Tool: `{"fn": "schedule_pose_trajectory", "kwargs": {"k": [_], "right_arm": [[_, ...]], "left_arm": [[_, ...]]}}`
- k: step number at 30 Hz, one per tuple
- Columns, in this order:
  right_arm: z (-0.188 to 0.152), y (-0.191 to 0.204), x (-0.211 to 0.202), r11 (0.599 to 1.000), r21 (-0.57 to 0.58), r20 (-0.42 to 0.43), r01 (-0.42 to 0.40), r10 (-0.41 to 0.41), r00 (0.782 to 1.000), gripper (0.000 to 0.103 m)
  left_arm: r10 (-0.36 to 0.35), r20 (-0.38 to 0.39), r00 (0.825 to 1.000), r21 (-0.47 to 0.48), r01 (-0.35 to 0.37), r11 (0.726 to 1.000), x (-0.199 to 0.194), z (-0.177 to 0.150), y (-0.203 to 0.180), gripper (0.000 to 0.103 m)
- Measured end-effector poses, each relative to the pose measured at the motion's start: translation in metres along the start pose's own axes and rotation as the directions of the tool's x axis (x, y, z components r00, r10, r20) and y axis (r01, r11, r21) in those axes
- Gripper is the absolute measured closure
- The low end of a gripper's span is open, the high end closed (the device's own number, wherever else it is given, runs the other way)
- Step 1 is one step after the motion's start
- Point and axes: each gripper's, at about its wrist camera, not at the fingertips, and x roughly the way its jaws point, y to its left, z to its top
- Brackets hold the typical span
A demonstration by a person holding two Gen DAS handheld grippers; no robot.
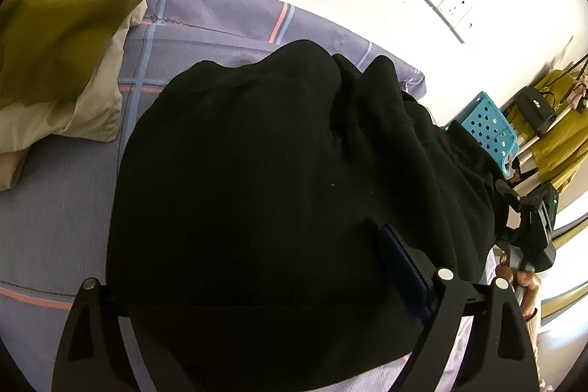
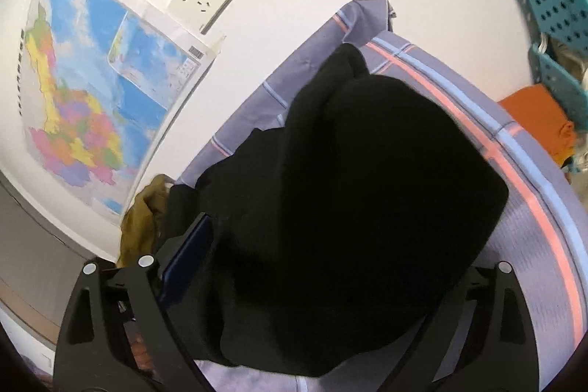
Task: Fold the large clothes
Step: 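Grasp the folded black shirt bundle with both grippers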
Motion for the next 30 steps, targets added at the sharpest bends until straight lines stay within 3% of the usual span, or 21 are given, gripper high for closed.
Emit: {"fn": "schedule_pose_trajectory", "kwargs": {"k": [3, 6, 9, 10, 12, 17, 20, 24, 27, 29, 30], "right_arm": [[0.000, 0.015, 0.011, 0.994, -0.084, -0.031, 0.065, -0.067, 0.997, 0.009], [0.000, 0.019, 0.014, 0.993, -0.098, -0.027, 0.064, -0.067, 0.997, 0.009], [0.001, 0.015, 0.015, 0.997, -0.079, -0.023, 0.026, -0.028, 0.999, 0.018], [0.002, 0.011, 0.015, 0.998, -0.058, -0.030, -0.006, 0.004, 1.000, 0.030], [0.006, 0.006, 0.018, 0.999, -0.048, -0.050, -0.009, 0.006, 0.999, 0.034], [0.007, 0.023, 0.030, 0.991, -0.129, -0.087, 0.030, -0.042, 0.995, 0.009], [0.005, 0.031, 0.037, 0.984, -0.163, -0.080, 0.066, -0.080, 0.994, 0.005], [0.006, 0.026, 0.038, 0.989, -0.137, -0.070, 0.051, -0.061, 0.996, 0.005], [0.006, 0.027, 0.038, 0.987, -0.146, -0.072, 0.072, -0.084, 0.994, 0.014], [0.006, 0.026, 0.036, 0.982, -0.158, -0.073, 0.099, -0.112, 0.991, 0.038], [0.007, 0.024, 0.036, 0.986, -0.146, -0.088, 0.081, -0.095, 0.992, 0.044]], "left_arm": [[0.022, 0.005, 1.000, -0.003, -0.022, 1.000, 0.002, 0.002, -0.002, 0.015], [0.052, 0.006, 0.999, 0.013, -0.052, 0.999, 0.005, 0.003, -0.007, 0.015], [0.075, 0.006, 0.997, 0.024, -0.075, 0.997, 0.007, 0.004, -0.009, 0.015], [0.078, 0.005, 0.997, 0.025, -0.078, 0.997, 0.008, 0.004, -0.009, 0.015], [0.089, 0.002, 0.996, 0.029, -0.089, 0.996, 0.009, 0.005, -0.009, 0.014], [0.109, 0.006, 0.994, 0.039, -0.109, 0.993, 0.010, 0.005, -0.010, 0.011], [0.107, 0.005, 0.994, 0.040, -0.107, 0.993, 0.011, 0.005, -0.010, 0.011], [0.102, 0.001, 0.995, 0.036, -0.102, 0.994, 0.012, 0.006, -0.009, 0.007], [0.106, -0.004, 0.994, 0.035, -0.106, 0.994, 0.012, 0.007, -0.010, 0.007], [0.103, -0.006, 0.995, 0.029, -0.103, 0.994, 0.012, 0.007, -0.010, 0.007], [0.103, -0.005, 0.995, 0.023, -0.103, 0.994, 0.012, 0.007, -0.010, 0.007]]}}
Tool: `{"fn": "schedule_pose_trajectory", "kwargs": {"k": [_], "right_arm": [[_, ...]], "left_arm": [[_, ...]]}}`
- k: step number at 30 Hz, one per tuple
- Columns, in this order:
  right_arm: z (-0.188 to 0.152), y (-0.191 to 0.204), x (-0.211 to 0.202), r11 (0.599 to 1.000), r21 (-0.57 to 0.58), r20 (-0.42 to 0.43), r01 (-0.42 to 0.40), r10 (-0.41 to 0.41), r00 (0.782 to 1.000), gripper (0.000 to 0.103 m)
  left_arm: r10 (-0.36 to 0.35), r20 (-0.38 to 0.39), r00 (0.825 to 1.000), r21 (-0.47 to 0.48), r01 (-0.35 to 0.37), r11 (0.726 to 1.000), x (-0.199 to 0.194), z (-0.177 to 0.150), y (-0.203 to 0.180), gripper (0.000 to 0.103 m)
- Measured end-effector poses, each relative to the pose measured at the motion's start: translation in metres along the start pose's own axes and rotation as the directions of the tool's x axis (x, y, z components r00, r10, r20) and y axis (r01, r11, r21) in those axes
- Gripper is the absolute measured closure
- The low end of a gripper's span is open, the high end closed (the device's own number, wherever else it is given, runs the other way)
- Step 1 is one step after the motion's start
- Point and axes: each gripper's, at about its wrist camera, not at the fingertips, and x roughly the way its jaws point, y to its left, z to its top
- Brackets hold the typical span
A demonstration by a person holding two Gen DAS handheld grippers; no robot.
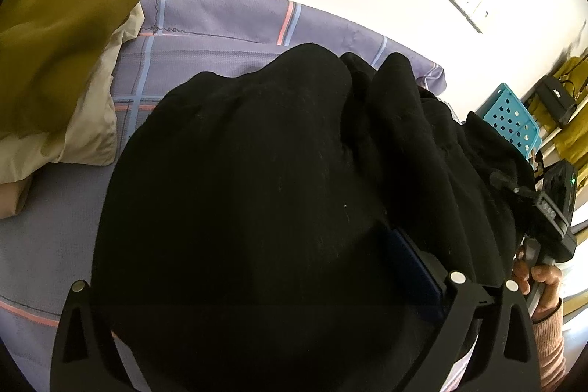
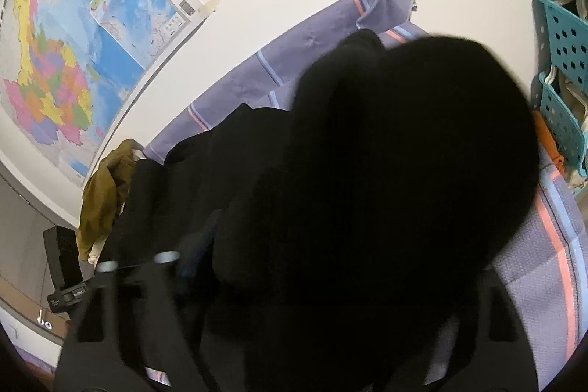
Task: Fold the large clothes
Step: 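Grasp the folded black shirt bundle with both grippers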
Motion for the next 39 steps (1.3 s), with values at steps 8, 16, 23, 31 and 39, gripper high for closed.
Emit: {"fn": "schedule_pose_trajectory", "kwargs": {"k": [8, 16, 23, 31, 39], "right_arm": [[0.004, -0.008, 0.006, 0.980, 0.071, -0.021, -0.184, 0.186, 0.982, 0.015], [0.003, 0.008, 0.006, 0.998, -0.039, -0.050, -0.044, 0.042, 0.998, 0.063], [-0.002, -0.005, -0.001, 0.989, 0.059, -0.078, -0.138, 0.143, 0.987, 0.042], [-0.003, 0.007, 0.007, 0.991, -0.008, -0.071, -0.134, 0.133, 0.989, 0.032], [-0.002, 0.001, 0.005, 0.992, 0.028, -0.081, -0.126, 0.128, 0.989, 0.061]], "left_arm": [[-0.012, 0.000, 1.000, -0.042, 0.012, 0.999, -0.002, 0.004, 0.005, 0.017], [0.007, 0.003, 1.000, -0.044, -0.007, 0.999, -0.006, 0.010, 0.000, 0.053], [0.004, -0.001, 1.000, -0.021, -0.004, 1.000, -0.012, 0.010, 0.000, 0.053], [-0.016, -0.012, 1.000, -0.030, 0.016, 0.999, -0.001, 0.008, 0.004, 0.037], [-0.010, 0.005, 1.000, -0.008, 0.010, 1.000, -0.004, 0.008, -0.002, 0.050]]}}
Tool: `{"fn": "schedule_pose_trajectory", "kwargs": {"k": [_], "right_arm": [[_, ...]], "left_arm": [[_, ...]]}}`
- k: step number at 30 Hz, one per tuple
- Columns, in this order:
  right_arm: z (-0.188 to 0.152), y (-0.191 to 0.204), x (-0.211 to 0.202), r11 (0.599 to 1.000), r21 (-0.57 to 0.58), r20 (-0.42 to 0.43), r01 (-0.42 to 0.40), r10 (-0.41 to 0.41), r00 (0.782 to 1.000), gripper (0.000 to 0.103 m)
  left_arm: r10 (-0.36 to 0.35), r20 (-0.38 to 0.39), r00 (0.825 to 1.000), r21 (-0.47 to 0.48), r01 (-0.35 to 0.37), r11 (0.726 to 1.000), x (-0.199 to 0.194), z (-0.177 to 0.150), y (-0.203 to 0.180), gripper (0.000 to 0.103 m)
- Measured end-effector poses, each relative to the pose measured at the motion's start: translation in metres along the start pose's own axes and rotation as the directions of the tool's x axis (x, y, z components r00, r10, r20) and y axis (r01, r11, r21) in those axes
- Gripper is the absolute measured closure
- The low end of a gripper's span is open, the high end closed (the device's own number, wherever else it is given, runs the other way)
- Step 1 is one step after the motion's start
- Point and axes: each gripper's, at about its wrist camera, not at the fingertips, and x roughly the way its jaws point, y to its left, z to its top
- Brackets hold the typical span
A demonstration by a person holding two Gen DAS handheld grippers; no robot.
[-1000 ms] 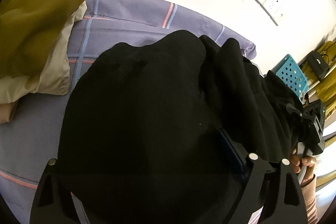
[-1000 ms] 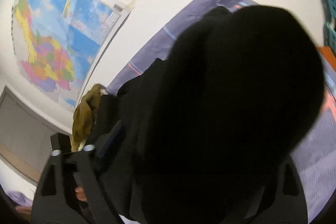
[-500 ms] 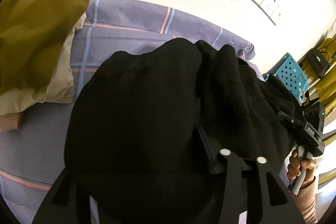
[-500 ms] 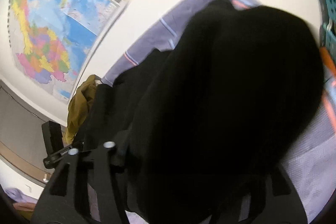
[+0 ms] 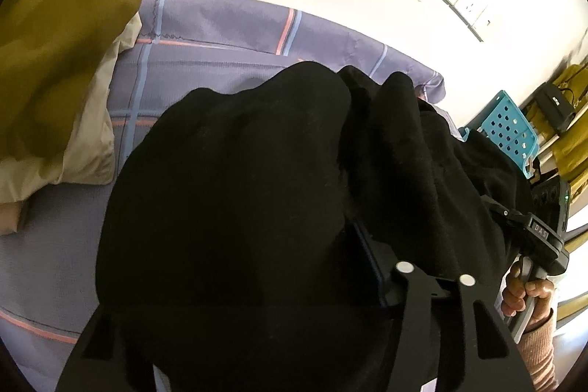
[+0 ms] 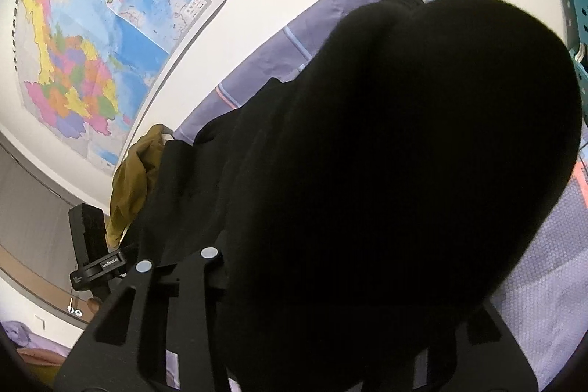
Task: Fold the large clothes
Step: 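Grasp the folded black shirt bundle with both grippers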
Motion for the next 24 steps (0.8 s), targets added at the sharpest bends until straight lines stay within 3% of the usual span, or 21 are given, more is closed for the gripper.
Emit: {"fn": "schedule_pose_trajectory", "kwargs": {"k": [3, 4, 5, 7, 9, 11, 16, 21, 24], "right_arm": [[0.002, -0.005, 0.002, 0.999, 0.019, -0.012, -0.034, 0.034, 0.999, 0.051], [0.003, -0.004, 0.005, 0.999, 0.020, -0.012, -0.049, 0.049, 0.999, 0.038], [0.004, -0.002, 0.007, 0.997, 0.016, -0.012, -0.076, 0.076, 0.997, 0.032], [0.004, 0.005, 0.010, 1.000, -0.016, -0.004, -0.025, 0.025, 1.000, 0.037], [0.004, 0.008, 0.010, 0.999, -0.047, -0.003, 0.026, -0.027, 1.000, 0.056], [0.006, 0.004, 0.005, 1.000, -0.015, -0.001, -0.009, 0.009, 1.000, 0.066], [0.010, 0.012, -0.017, 0.996, -0.004, 0.036, -0.090, 0.090, 0.995, 0.071], [0.021, 0.040, -0.038, 0.980, -0.020, 0.065, -0.198, 0.199, 0.978, 0.073], [0.030, 0.065, -0.049, 0.974, -0.065, 0.078, -0.215, 0.220, 0.972, 0.074]], "left_arm": [[-0.010, -0.002, 1.000, -0.002, 0.010, 1.000, 0.003, 0.001, 0.002, 0.050], [-0.015, -0.002, 1.000, -0.004, 0.015, 1.000, 0.004, 0.003, 0.003, 0.050], [-0.018, -0.005, 1.000, -0.009, 0.018, 1.000, 0.007, 0.004, 0.004, 0.050], [-0.015, -0.008, 1.000, -0.011, 0.015, 1.000, 0.008, 0.005, 0.003, 0.052], [-0.008, -0.007, 1.000, -0.006, 0.008, 1.000, 0.006, 0.006, 0.000, 0.057], [-0.001, -0.004, 1.000, -0.004, 0.001, 1.000, 0.003, 0.008, -0.002, 0.062], [-0.033, 0.003, 0.999, -0.015, 0.033, 0.999, -0.012, 0.016, -0.001, 0.076], [-0.074, 0.014, 0.997, 0.012, 0.074, 0.997, -0.036, 0.028, -0.007, 0.082], [-0.091, 0.028, 0.995, 0.040, 0.089, 0.995, -0.055, 0.039, -0.013, 0.084]]}}
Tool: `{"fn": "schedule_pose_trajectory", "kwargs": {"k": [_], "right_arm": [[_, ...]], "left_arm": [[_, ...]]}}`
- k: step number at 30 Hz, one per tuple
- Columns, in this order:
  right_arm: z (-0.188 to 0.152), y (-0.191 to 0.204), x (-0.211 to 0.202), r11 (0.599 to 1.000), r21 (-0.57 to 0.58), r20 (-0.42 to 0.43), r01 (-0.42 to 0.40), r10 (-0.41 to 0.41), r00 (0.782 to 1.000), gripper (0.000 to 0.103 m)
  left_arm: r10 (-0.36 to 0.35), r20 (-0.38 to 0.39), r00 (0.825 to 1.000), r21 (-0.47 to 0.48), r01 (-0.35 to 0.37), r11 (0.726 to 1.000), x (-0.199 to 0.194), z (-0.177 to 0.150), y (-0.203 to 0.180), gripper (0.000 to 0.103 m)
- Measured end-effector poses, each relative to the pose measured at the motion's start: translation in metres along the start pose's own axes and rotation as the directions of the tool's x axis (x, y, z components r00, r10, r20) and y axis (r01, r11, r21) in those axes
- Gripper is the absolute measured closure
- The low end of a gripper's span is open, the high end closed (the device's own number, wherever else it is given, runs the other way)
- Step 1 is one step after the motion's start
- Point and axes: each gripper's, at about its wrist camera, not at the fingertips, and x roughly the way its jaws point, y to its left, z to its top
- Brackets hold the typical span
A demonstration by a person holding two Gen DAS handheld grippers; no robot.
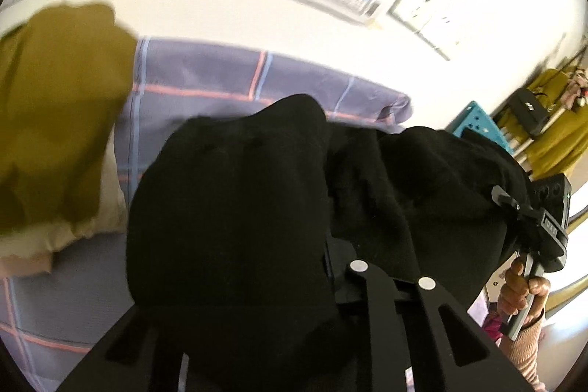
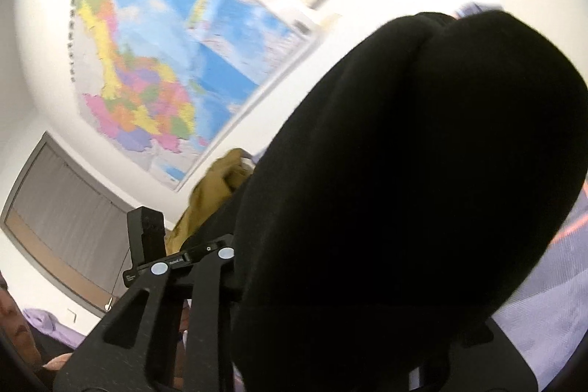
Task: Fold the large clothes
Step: 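Grasp the folded black shirt bundle with both grippers, then lift the black shirt bundle with both grippers and carry it to the clothes stack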
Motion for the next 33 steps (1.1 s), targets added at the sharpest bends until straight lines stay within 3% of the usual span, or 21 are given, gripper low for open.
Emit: {"fn": "schedule_pose_trajectory", "kwargs": {"k": [10, 14, 17, 21, 23, 27, 30, 33], "right_arm": [[0.045, 0.085, -0.015, 0.985, -0.138, 0.064, -0.100, 0.110, 0.992, 0.076], [0.069, 0.129, 0.003, 0.969, -0.205, 0.062, -0.135, 0.151, 0.987, 0.076], [0.086, 0.165, 0.023, 0.946, -0.262, 0.056, -0.190, 0.211, 0.976, 0.076], [0.106, 0.217, 0.072, 0.906, -0.322, 0.028, -0.274, 0.299, 0.954, 0.076], [0.115, 0.239, 0.104, 0.888, -0.333, 0.009, -0.318, 0.340, 0.940, 0.076], [0.121, 0.277, 0.189, 0.852, -0.302, -0.061, -0.427, 0.430, 0.901, 0.076], [0.109, 0.302, 0.260, 0.839, -0.326, -0.097, -0.437, 0.430, 0.898, 0.076], [0.081, 0.305, 0.329, 0.844, -0.290, -0.175, -0.451, 0.416, 0.892, 0.076]], "left_arm": [[-0.009, 0.086, 0.996, 0.084, 0.002, 0.996, -0.081, 0.044, -0.016, 0.087], [0.025, 0.142, 0.990, 0.091, -0.038, 0.995, -0.123, 0.067, -0.009, 0.087], [0.090, 0.224, 0.970, 0.088, -0.112, 0.990, -0.164, 0.088, 0.002, 0.087], [0.186, 0.322, 0.929, 0.073, -0.220, 0.973, -0.217, 0.115, 0.030, 0.087], [0.256, 0.362, 0.896, 0.028, -0.285, 0.958, -0.245, 0.131, 0.055, 0.087], [0.412, 0.403, 0.817, -0.066, -0.423, 0.904, -0.285, 0.153, 0.109, 0.086], [0.524, 0.414, 0.744, -0.157, -0.509, 0.847, -0.311, 0.165, 0.169, 0.086], [0.603, 0.402, 0.689, -0.209, -0.572, 0.793, -0.315, 0.168, 0.229, 0.086]]}}
